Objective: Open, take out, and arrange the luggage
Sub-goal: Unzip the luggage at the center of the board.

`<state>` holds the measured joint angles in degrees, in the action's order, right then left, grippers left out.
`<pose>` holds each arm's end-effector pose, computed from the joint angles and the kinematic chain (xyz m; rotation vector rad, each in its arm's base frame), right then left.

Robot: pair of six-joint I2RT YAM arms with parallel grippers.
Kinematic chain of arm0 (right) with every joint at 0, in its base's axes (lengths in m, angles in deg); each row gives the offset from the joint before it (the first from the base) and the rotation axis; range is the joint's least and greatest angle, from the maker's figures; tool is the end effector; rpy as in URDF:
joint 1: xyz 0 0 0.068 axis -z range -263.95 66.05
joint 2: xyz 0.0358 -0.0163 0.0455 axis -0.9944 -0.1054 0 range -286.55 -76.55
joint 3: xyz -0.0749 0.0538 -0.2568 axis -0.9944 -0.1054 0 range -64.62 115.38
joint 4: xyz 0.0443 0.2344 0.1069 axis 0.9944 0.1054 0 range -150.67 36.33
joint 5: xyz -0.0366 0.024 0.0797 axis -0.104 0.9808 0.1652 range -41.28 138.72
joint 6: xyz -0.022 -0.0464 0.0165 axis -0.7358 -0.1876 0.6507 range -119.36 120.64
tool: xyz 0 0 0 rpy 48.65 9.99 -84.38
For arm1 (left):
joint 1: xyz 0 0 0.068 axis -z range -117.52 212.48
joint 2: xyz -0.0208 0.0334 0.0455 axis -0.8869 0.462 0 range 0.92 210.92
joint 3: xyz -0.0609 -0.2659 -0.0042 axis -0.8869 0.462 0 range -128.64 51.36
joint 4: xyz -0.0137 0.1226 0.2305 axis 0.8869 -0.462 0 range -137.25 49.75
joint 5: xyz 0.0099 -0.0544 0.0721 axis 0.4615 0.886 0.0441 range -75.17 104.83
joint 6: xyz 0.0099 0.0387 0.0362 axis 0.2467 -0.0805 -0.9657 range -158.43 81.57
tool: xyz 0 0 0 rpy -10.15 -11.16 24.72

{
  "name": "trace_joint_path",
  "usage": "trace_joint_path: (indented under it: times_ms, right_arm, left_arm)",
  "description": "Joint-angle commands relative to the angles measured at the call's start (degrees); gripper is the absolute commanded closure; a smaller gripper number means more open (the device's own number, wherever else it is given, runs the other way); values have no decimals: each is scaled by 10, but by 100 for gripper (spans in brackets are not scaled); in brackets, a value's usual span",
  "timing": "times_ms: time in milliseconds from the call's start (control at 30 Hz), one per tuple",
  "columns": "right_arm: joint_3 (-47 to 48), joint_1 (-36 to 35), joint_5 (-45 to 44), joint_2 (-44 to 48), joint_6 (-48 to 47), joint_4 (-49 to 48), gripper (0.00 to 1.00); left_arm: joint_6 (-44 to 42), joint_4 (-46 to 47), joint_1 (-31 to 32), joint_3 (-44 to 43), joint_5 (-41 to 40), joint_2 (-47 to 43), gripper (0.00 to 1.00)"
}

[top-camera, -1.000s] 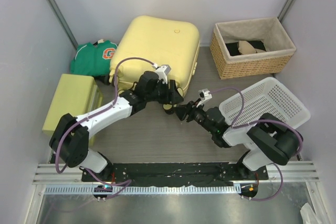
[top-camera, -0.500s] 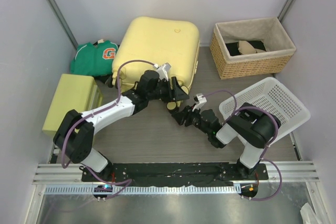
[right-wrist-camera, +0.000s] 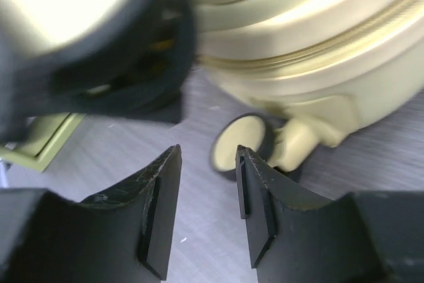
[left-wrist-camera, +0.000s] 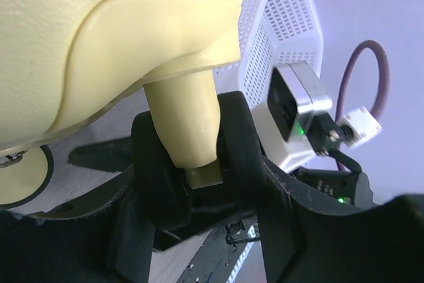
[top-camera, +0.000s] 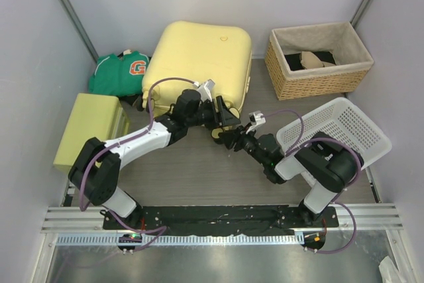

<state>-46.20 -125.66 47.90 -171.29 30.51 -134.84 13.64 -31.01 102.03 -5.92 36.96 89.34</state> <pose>0.2001 0.1776 0.1487 -0.1631 1.6859 0.9440 0.2634 -0.2350 0.2622 0.0488 2.2109 -1.3611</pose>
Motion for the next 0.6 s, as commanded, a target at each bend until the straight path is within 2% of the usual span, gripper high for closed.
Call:
trace_joint_path:
  times_ms: [0,167,567]
  right_arm:
    - [27,34,23,-40,5,-214,54]
    - [51,44,65,-52,3,-215,54]
    - [58,53,64,-41,-13,-215,54]
  left_arm:
    - [31,156,4,-25,42,-12,100]
    - [42,166,6,-26,37,-11,100]
    - [84,220,38,-48,27,25,100]
